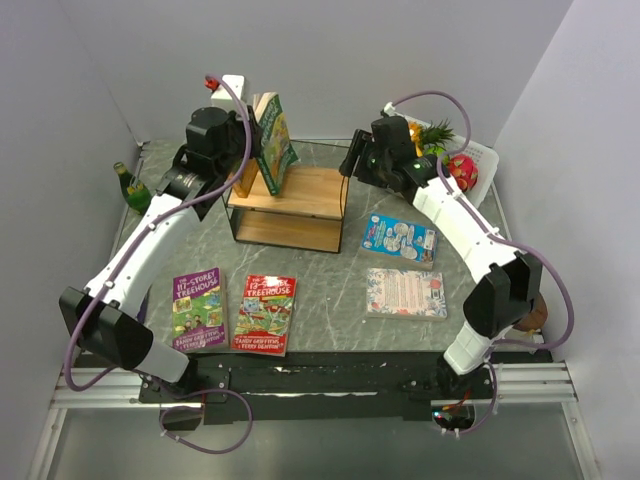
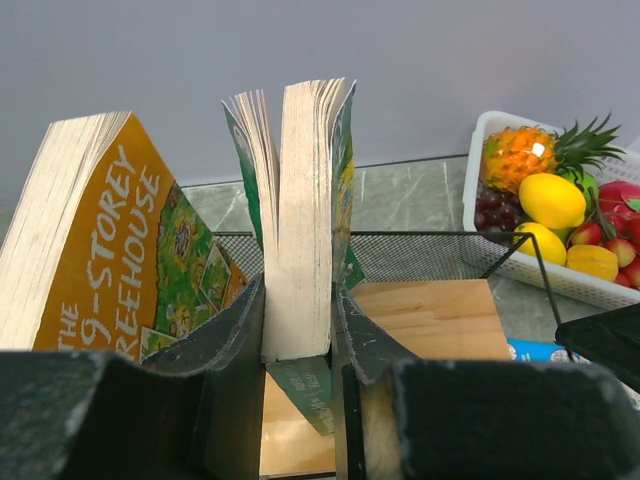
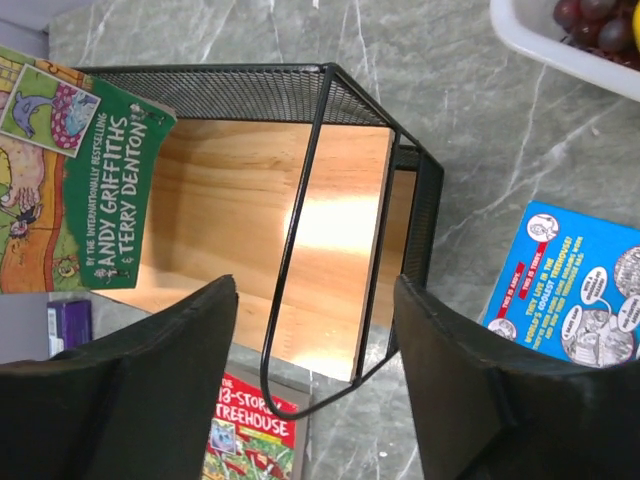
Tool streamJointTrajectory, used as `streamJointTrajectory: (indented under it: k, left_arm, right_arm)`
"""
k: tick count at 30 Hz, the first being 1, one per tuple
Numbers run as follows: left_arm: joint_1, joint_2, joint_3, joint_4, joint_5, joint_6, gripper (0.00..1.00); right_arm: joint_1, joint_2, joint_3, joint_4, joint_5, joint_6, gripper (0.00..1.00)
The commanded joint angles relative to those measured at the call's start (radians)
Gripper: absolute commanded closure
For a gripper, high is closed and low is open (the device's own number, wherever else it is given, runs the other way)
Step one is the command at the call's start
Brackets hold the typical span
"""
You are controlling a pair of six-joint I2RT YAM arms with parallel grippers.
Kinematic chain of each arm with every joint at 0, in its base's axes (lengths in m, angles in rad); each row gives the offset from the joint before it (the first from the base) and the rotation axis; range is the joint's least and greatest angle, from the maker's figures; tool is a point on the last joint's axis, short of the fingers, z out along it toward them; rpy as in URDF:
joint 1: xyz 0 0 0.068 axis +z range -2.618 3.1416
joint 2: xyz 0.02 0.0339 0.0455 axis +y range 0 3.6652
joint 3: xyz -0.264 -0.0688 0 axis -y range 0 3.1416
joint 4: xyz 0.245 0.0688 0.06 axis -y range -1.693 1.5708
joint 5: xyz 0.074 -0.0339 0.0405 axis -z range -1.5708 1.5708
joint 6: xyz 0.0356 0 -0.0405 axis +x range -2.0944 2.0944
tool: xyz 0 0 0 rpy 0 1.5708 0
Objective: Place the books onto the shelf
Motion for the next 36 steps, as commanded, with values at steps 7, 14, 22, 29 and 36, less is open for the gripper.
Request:
streamJointTrajectory:
  k: [7,14,22,29,36]
  left_arm:
    - [0.029,-0.003,-0.082,0.21,0.031,0.006,0.99]
    - [0.03,0.006,-0.087,0.238,0.037,0.032,0.99]
    - [0.03,-0.044,-0.145,0.273,0.025,0.037,0.99]
    - [0.03,-0.054,-0.15,0.272,-0.053,0.081,0.99]
    - [0.03,-0.054,-0.151,0.269,-0.196,0.098,0.99]
  right_arm:
    - [-0.002,0.057,0.052,0.031,-0.031,-0.01,0.41]
    - [-0.002,0.086,0.057,0.029,-0.03,-0.021,0.58]
    - [-0.002,0.071,0.014,0.046,-0.031,-0.024,0.79]
    - [-0.002,0.074,0.002,0.044,-0.037,-0.022,0.96]
    - [-0.002,0.082,0.0,0.04,-0.042,-0.022,1.0]
